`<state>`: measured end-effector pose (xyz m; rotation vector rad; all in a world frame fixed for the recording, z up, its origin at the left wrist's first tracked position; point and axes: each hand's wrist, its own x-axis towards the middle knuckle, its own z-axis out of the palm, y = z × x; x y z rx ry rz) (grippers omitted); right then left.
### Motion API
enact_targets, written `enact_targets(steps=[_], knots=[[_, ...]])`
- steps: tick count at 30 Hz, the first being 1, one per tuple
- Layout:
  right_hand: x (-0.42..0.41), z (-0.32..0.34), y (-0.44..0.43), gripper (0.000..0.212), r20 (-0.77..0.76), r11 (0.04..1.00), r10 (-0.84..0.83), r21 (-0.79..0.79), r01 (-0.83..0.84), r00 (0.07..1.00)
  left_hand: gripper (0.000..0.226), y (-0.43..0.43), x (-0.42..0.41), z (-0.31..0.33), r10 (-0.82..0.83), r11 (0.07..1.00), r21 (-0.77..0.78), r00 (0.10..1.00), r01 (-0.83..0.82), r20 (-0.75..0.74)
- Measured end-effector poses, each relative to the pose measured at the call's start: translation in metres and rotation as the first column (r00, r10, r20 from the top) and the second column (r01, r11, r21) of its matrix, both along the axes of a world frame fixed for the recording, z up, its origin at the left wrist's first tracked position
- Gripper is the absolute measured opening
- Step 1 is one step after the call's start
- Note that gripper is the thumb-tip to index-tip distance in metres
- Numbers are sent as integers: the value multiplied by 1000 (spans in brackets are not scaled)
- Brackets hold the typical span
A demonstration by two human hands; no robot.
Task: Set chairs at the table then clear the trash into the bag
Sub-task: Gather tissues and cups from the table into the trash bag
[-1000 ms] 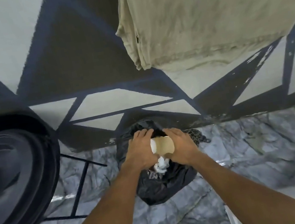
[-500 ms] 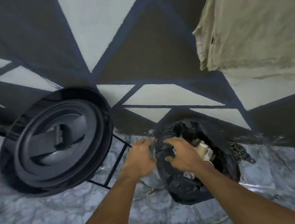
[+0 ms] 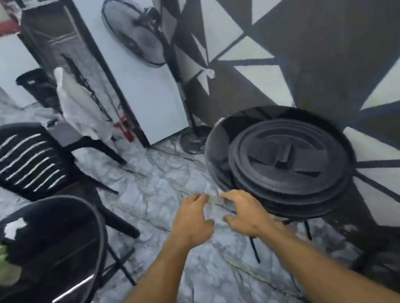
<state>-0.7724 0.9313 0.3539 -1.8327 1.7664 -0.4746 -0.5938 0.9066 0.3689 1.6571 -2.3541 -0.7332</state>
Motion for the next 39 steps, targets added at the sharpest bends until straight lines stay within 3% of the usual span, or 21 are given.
enact_targets(steps=[7,13,20,23,29,32,39], knots=[[209,15,-76,55,28,952,306,7,-306,952,66,-22,204,13,331,943,-46,943,-329,38],[339,14,-118,42,60,860,509,-9,-510,859,58,-25,318,5,525,849,-62,851,-524,-6],[479,3,-194,41,105,707,705,-21,-707,701,45,-70,426,0,741,670,-47,672,-741,-18],[537,-3,-247,43,130,658,746,1,-753,653,50,-105,471,-4,823,566,-36,567,-824,-35],[646,-14,-331,48,63,548,832,53,-835,551,56,-161,555,-9,918,396,47,397,-917,19],[698,-29,-350,43,34,490,868,101,-866,495,49,-185,594,-16,930,357,71,361,-931,64],[768,-81,-367,43,-65,435,900,216,-874,432,61,-208,668,-71,933,264,156,293,-952,209]])
